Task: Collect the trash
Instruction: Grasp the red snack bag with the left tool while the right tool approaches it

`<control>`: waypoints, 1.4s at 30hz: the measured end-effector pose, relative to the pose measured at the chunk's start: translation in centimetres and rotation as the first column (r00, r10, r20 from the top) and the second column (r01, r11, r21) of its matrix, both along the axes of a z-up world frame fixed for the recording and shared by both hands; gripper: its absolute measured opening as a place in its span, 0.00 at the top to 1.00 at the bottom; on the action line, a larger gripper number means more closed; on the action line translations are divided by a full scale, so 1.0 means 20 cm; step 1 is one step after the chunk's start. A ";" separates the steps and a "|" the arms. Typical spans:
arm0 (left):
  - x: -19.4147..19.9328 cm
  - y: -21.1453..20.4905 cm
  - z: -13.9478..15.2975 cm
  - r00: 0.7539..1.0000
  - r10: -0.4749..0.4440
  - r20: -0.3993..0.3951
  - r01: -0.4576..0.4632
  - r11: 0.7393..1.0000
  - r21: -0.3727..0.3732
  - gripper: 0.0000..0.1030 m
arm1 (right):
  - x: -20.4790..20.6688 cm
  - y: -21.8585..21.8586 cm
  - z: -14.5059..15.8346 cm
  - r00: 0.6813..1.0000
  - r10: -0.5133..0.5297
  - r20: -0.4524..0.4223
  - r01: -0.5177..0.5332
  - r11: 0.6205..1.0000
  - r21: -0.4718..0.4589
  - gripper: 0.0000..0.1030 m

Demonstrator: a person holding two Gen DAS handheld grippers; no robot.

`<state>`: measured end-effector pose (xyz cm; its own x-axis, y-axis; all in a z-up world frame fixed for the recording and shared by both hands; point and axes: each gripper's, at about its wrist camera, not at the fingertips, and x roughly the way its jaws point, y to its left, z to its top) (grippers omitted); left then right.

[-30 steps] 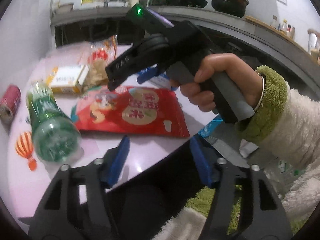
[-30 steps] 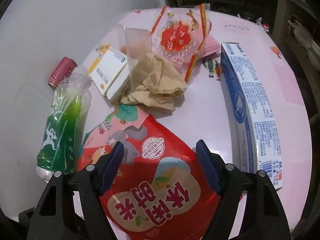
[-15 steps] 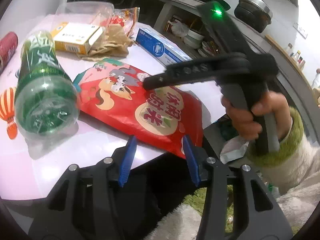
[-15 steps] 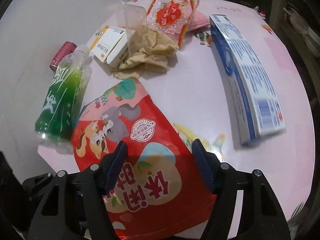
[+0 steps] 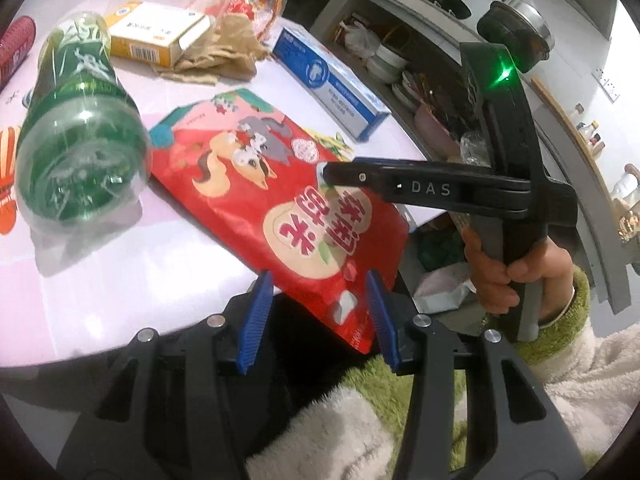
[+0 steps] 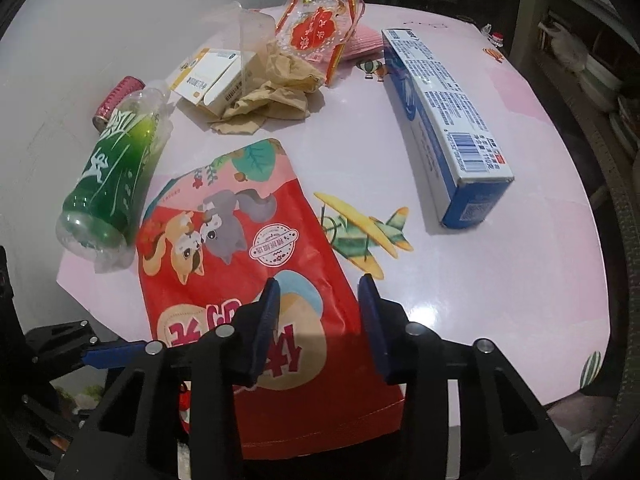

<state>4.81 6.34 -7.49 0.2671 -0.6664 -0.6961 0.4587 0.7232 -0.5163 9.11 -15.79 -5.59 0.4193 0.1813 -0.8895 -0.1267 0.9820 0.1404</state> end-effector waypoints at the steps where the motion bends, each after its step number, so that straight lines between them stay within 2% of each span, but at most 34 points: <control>1: -0.01 0.00 -0.01 1.000 -0.008 -0.013 0.008 1.000 -0.003 0.57 | -0.01 0.00 0.00 1.000 0.003 0.001 -0.003 1.000 0.000 0.63; 7: -0.02 -0.01 -0.07 0.995 -0.021 -0.102 0.021 1.000 -0.002 0.57 | -0.03 -0.01 -0.01 1.000 0.017 0.005 -0.017 1.000 -0.005 0.68; 14: 0.01 -0.05 -0.10 0.991 -0.022 -0.134 0.020 1.000 -0.017 0.57 | -0.04 -0.02 -0.01 1.000 0.024 0.007 -0.024 0.999 0.021 0.68; 17: -0.01 -0.05 -0.04 0.995 -0.045 -0.094 0.037 0.996 -0.087 0.62 | -0.04 -0.03 -0.01 1.000 0.026 0.003 -0.026 0.999 0.033 0.69; 19: -0.03 -0.06 0.02 0.998 -0.054 -0.035 0.049 0.991 -0.122 0.62 | -0.05 -0.04 -0.01 1.000 0.028 0.000 -0.028 0.999 0.041 0.70; 21: -0.02 -0.05 0.03 0.999 -0.035 -0.023 0.032 0.991 -0.127 0.62 | -0.06 -0.04 -0.01 0.999 0.032 -0.005 -0.032 0.998 0.051 0.72; 29: 0.13 -0.06 -0.01 0.990 0.062 -0.124 -0.084 0.981 -0.176 0.70 | -0.11 -0.06 -0.01 0.999 0.041 -0.016 -0.040 0.997 0.066 0.74; 31: 0.16 -0.07 -0.02 0.987 0.076 -0.144 -0.101 0.979 -0.177 0.73 | -0.12 -0.06 -0.01 0.999 0.046 -0.017 -0.045 0.996 0.071 0.75; 33: 0.18 -0.09 -0.03 0.985 0.088 -0.147 -0.113 0.978 -0.173 0.83 | -0.13 -0.07 -0.01 0.999 0.050 -0.017 -0.048 0.996 0.078 0.75; 36: 0.17 -0.07 -0.02 0.987 0.092 -0.133 -0.117 0.975 -0.190 0.90 | -0.14 -0.08 -0.01 0.999 0.047 -0.018 -0.045 0.994 0.103 0.75; 39: 0.15 -0.09 0.01 0.993 0.088 -0.081 -0.100 0.983 -0.155 0.92 | -0.15 -0.11 0.01 0.999 0.047 -0.002 -0.047 0.992 0.115 0.75; 42: 0.13 -0.11 0.05 0.996 0.077 -0.044 -0.082 0.989 -0.120 0.92 | -0.16 -0.14 0.10 0.997 0.046 0.061 -0.051 0.994 0.093 0.74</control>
